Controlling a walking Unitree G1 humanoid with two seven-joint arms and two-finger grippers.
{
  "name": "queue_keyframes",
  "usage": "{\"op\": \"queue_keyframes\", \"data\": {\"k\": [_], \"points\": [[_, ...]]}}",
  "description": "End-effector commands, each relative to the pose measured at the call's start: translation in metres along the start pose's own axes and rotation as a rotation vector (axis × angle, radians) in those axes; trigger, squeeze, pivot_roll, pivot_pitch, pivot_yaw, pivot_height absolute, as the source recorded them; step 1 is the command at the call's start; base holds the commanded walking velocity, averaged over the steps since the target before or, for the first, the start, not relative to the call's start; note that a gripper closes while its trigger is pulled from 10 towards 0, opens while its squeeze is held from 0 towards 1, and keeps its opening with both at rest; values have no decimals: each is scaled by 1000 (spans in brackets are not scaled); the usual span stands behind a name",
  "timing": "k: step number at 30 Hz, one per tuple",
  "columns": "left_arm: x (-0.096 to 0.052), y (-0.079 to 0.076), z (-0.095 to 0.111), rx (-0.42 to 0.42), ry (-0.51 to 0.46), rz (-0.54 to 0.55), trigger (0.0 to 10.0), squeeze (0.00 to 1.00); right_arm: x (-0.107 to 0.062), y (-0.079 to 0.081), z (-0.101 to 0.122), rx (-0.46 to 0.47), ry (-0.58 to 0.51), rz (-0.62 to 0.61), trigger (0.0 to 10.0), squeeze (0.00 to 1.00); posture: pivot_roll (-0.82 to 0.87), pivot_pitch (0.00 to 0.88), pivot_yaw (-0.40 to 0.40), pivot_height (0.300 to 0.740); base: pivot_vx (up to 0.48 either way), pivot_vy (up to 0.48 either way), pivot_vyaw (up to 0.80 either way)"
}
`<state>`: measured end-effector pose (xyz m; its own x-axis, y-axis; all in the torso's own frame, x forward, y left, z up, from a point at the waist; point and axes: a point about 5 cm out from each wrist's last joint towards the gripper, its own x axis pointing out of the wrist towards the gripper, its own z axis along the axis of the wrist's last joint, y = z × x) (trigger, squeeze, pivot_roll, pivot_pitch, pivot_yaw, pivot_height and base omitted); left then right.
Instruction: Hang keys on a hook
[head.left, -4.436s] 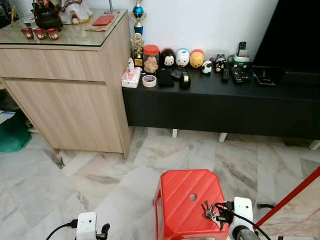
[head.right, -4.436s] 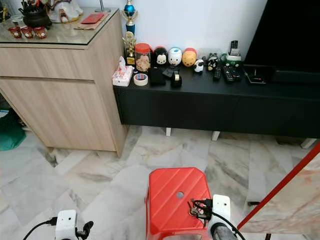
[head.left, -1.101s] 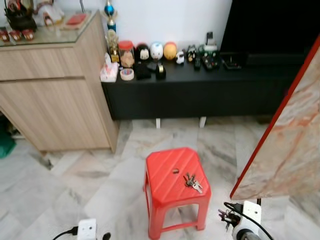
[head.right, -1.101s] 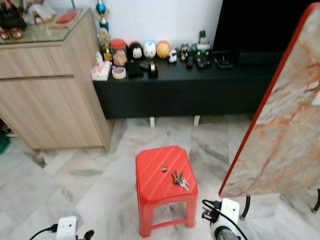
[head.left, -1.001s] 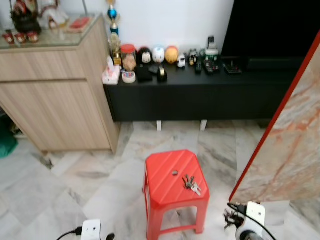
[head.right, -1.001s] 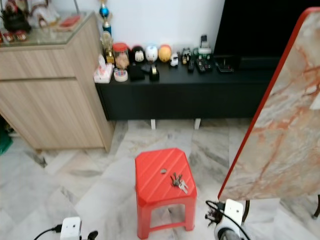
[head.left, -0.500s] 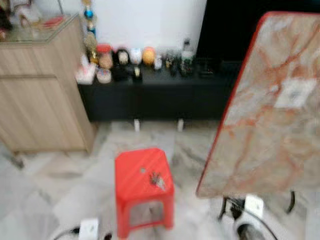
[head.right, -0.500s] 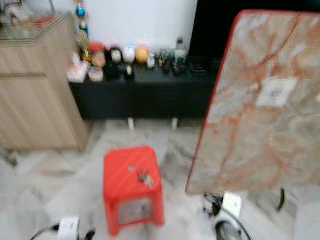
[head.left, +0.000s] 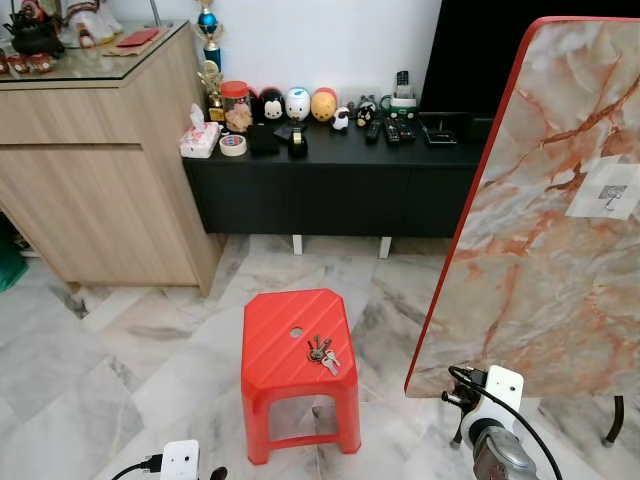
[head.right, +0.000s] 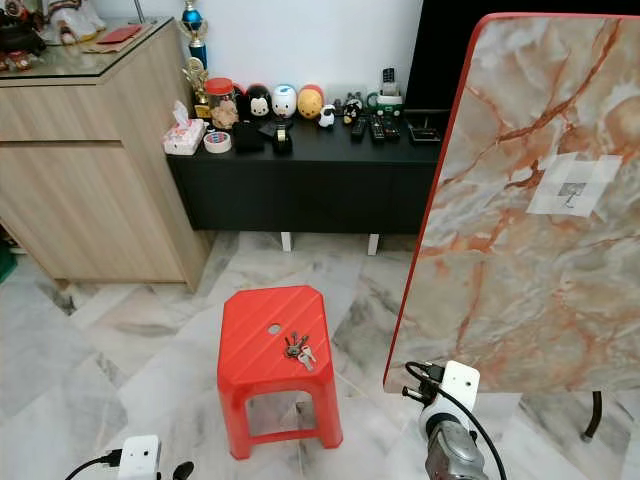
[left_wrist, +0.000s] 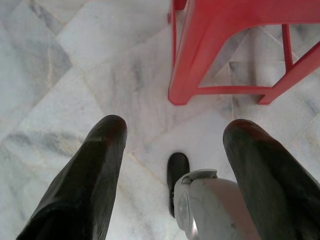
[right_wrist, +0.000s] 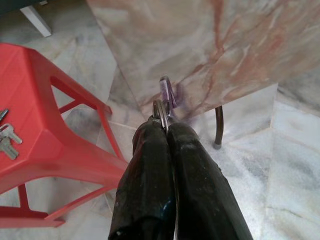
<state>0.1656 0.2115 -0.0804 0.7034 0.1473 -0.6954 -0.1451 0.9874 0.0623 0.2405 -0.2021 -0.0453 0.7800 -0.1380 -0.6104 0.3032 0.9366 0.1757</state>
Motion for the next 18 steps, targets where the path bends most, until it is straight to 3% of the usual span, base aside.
{"op": "queue_keyframes", "data": {"k": [1,11,18], "points": [[-1,-2,-1,5,0,-3,10000,0,0,-1,2,5,-8,-4,10000,0,32,0,-42,740,0,-390,0],[0,-3,-1,8,0,-7,10000,0,0,-3,4,12,-21,-7,10000,0,30,0,-41,740,0,-390,0],[0,-3,-1,-2,1,-2,10000,0,2,0,12,7,-56,4,10000,0,29,0,-40,740,0,0,0]]}}
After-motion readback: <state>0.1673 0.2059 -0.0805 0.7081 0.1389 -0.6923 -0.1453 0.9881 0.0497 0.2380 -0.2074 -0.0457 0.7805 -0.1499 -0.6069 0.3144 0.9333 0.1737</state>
